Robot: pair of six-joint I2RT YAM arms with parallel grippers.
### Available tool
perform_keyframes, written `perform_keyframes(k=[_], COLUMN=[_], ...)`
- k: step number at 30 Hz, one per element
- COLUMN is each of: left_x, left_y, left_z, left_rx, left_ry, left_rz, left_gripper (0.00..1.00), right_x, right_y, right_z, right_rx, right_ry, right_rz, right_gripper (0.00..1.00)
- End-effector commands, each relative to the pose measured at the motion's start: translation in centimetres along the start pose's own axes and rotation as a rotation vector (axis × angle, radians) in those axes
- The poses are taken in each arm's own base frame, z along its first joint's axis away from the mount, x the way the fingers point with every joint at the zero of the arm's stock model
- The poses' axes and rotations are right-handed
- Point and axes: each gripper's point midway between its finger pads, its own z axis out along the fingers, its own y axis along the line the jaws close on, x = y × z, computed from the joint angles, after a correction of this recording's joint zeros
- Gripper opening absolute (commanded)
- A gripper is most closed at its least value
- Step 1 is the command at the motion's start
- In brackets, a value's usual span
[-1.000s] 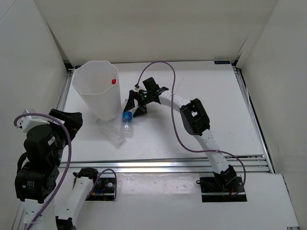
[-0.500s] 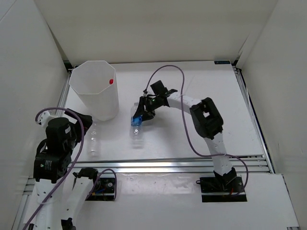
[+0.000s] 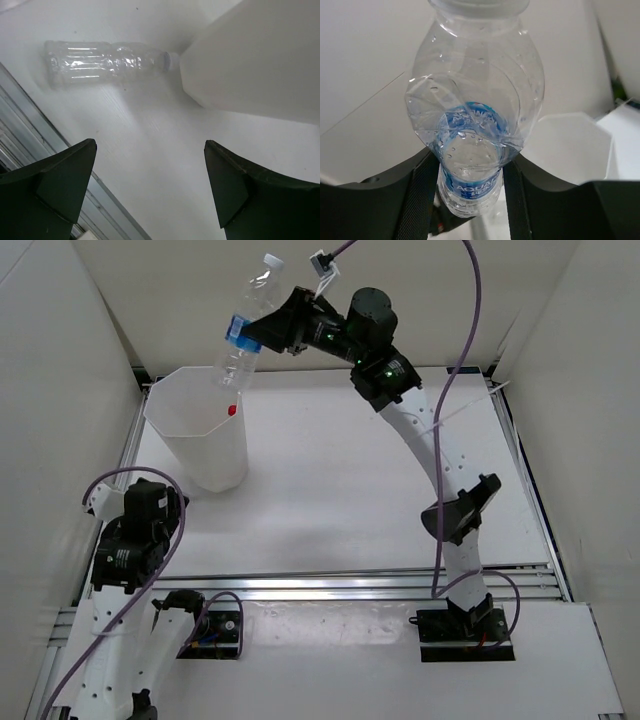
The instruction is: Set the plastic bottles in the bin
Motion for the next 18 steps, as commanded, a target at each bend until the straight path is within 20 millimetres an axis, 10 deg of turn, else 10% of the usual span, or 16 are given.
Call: perform_keyframes(k=[1,9,13,15,18], left_x=[-3.0,-8.3,-9.4,-9.8,-9.4], left_y=[0.6,0.1,-0.9,-1.4,-0.4], left_z=[-0.3,0.7,1.4,1.9,3.3], left_rx=[-0.085,-0.263,-0.307,-0.309,-0.365], left_ry=[-0.115,-0.331,-0.356,-0.373,-0.371], left_rz=[0.029,0.167,0.189,0.186,0.214], left_gripper=[1.0,1.0,1.0,1.0,1.0], right_x=[1.8,7.9,6.1,4.2,-1.3], right_y=[-6.0,-7.5,-7.1,-5.9,-2.3], right_z=[3.8,7.2,6.8,5.5,1.5], right_rx=[0.081,0.062,0.078,0.118,0.24], right_ry=[-0.065,0.007,-0.025,-0.034,-0.123], right_rz=[-0.081,-0.385,-0.509,-0.563,-0.596], right_gripper=[0.34,0.42,0.57,1.0,1.0])
